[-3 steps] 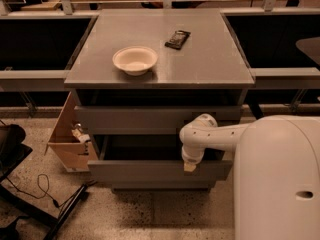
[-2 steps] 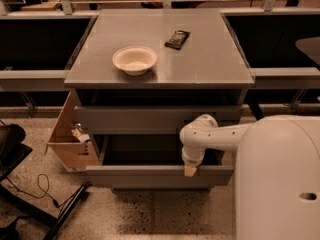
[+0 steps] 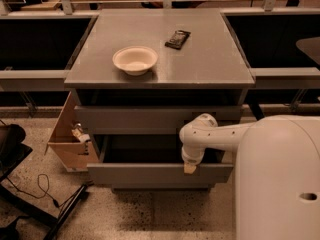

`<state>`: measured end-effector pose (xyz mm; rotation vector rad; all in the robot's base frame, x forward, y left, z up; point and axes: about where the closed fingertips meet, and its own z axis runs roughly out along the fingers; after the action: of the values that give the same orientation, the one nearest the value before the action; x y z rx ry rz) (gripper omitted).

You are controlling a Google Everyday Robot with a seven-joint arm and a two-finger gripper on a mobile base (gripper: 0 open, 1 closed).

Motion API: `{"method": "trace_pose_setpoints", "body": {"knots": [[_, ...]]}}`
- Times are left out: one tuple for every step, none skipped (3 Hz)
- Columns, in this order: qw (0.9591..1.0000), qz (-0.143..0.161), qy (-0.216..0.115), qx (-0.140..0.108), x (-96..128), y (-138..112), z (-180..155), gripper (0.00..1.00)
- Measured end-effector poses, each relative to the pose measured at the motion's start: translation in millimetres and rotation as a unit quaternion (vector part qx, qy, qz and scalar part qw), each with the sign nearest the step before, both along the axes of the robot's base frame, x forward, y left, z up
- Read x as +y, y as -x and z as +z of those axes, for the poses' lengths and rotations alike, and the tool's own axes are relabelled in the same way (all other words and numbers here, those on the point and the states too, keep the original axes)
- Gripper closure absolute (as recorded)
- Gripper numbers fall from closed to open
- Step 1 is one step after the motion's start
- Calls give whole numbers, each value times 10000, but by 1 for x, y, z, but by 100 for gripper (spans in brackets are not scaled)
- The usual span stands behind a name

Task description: Open middle drawer

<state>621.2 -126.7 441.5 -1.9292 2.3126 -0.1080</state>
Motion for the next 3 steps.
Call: {"method": "trace_pose_setpoints", "body": {"knots": [[10000, 0, 0, 0, 0, 0, 0, 50], [10000, 0, 0, 0, 0, 0, 0, 27], [10000, 0, 0, 1, 0, 0, 0, 4]]}}
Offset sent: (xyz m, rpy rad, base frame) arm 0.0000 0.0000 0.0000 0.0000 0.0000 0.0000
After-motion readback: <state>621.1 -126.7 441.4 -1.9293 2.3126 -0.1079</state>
